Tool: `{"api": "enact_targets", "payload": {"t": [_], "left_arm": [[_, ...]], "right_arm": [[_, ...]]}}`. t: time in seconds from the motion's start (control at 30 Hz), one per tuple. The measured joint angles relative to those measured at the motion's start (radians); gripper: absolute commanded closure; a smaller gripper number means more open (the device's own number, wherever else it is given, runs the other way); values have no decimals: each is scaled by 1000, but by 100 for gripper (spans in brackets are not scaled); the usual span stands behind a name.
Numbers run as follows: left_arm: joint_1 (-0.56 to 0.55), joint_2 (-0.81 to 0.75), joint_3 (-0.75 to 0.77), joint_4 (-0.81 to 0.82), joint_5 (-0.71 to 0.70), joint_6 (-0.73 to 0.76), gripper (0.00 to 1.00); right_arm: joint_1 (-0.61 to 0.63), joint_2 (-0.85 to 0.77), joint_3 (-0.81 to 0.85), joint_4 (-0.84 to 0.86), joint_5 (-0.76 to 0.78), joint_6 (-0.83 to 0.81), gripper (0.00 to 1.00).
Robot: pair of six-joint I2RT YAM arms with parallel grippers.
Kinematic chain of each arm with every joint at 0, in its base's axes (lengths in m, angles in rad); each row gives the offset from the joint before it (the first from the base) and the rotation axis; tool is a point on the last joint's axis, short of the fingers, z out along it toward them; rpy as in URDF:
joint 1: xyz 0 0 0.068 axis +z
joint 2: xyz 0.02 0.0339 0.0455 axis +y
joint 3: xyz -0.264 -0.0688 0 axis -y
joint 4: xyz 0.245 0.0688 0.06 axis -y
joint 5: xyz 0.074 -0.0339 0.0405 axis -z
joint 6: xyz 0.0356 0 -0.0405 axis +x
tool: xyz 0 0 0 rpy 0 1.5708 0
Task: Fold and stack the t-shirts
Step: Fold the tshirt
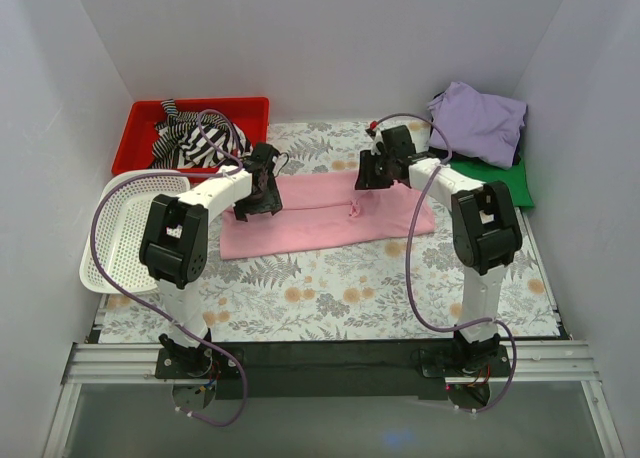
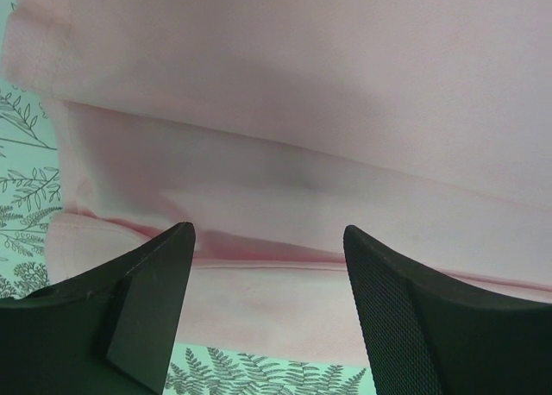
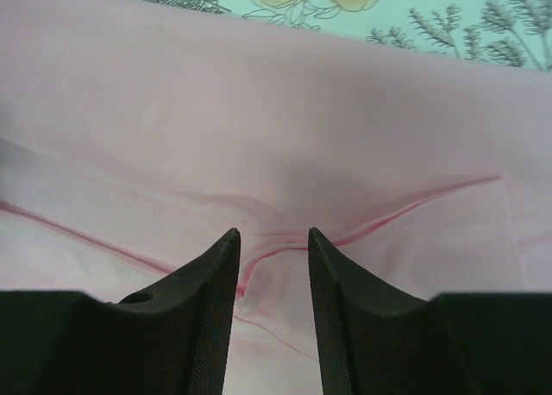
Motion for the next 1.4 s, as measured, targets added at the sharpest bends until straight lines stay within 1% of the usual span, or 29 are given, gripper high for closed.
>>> {"api": "enact_targets", "payload": {"t": [0.17, 0.3, 0.47, 0.57, 0.63, 0.7, 0.83, 0.97, 1.07, 1.2, 1.23, 1.3, 1.33, 1.4], "left_arm": [[0, 0, 27, 28, -19, 22, 30], [0, 0, 52, 101, -27, 40, 30], [0, 4, 45, 172, -14, 58, 30], [0, 32, 30, 202, -6, 63, 30], [0, 76, 24, 203, 2, 62, 30], [0, 120, 33, 190, 10, 48, 31], [-14, 113, 16, 190, 12, 14, 31], [-42, 33, -94, 194, 19, -27, 31], [-105, -27, -163, 160, 47, -67, 31], [-198, -85, -214, 97, 149, -135, 31], [-217, -96, -222, 84, 184, -151, 31], [-256, -115, -239, 50, 254, -174, 31], [-277, -125, -249, 31, 289, -188, 31], [-322, -146, -273, 3, 361, -211, 31]], "right_arm": [[-15, -34, -13, -23, 91, -2, 56], [-34, -72, -87, -31, 151, 16, 55], [-61, -76, -151, -49, 177, 27, 55], [-73, -56, -148, -52, 173, 29, 55], [-78, -31, -132, -56, 165, 30, 55], [-82, 4, -77, -64, 154, 31, 55], [-82, 142, 117, -92, 123, 28, 56], [-83, 306, 372, -150, 64, 22, 56], [-82, 420, 562, -204, 20, 19, 55], [-81, 536, 758, -266, -56, 18, 54], [-80, 563, 799, -275, -82, 17, 51], [-79, 597, 858, -285, -122, 11, 49], [-79, 612, 880, -286, -145, 7, 46], [-79, 632, 909, -286, -192, -4, 44]]}}
